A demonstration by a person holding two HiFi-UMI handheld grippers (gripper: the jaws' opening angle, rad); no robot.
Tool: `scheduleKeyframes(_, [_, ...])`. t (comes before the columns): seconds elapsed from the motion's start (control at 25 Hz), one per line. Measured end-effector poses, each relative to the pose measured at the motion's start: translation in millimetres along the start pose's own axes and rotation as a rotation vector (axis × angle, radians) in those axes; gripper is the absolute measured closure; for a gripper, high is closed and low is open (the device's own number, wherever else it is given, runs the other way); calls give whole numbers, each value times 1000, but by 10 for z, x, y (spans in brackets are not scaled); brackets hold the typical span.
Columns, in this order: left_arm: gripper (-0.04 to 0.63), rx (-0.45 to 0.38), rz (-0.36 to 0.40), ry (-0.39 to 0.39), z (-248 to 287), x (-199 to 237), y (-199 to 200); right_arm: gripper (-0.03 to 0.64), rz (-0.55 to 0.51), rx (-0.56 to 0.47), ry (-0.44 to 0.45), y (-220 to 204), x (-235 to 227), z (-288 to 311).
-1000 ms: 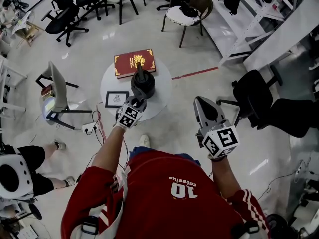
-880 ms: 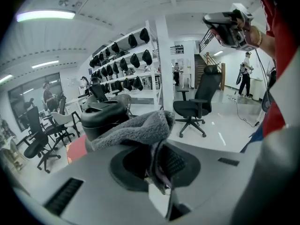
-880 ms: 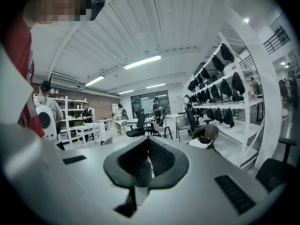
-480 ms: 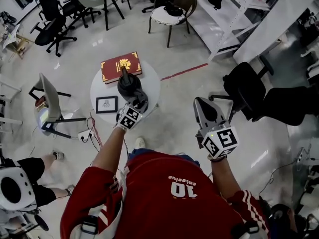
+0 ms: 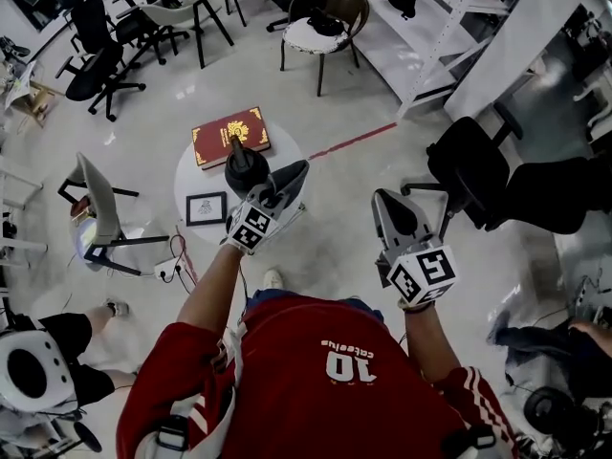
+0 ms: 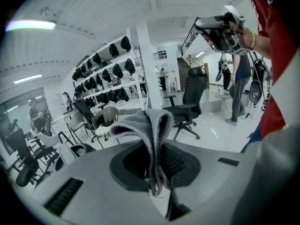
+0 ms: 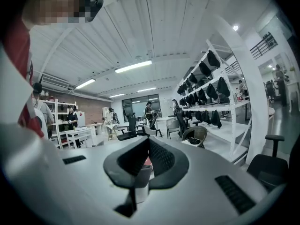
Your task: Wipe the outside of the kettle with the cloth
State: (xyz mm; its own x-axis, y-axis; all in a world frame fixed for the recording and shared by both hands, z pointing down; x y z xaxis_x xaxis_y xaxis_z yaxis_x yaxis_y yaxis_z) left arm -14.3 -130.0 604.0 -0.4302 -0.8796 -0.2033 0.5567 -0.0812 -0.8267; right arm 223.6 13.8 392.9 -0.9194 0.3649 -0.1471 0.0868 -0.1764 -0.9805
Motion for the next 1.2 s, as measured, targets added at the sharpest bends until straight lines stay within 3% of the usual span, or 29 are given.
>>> scheduleKeyframes(0.4, [548, -175, 40, 80, -591, 375, 626, 600, -7, -12, 70, 71, 276, 254])
scheduleKeyframes(0.64, [548, -260, 13, 157, -1059, 690, 770, 600, -19, -13, 119, 100, 473, 468])
scheduleKeyframes(0.92, [548, -261, -31, 249, -1479, 1151, 563, 600, -28, -5, 163, 113, 764, 754])
scheduleKeyframes(1.2, [548, -212, -47, 290, -1662, 1588, 116, 600, -31, 6, 166, 49, 1045, 1060])
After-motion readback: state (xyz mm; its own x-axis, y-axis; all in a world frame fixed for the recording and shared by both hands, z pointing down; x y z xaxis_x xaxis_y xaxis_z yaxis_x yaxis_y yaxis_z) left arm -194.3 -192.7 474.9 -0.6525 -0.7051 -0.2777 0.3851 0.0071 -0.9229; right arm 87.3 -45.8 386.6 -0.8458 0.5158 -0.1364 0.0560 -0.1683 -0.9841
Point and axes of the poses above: the fingertips, and each gripper's own axes: z forward along the fingers, x to its left, y out of its top, the point moved 8 cm from there along -z, backward along the fingers, and after that the axes turned 1 degree about x, right-handed, at the moved point
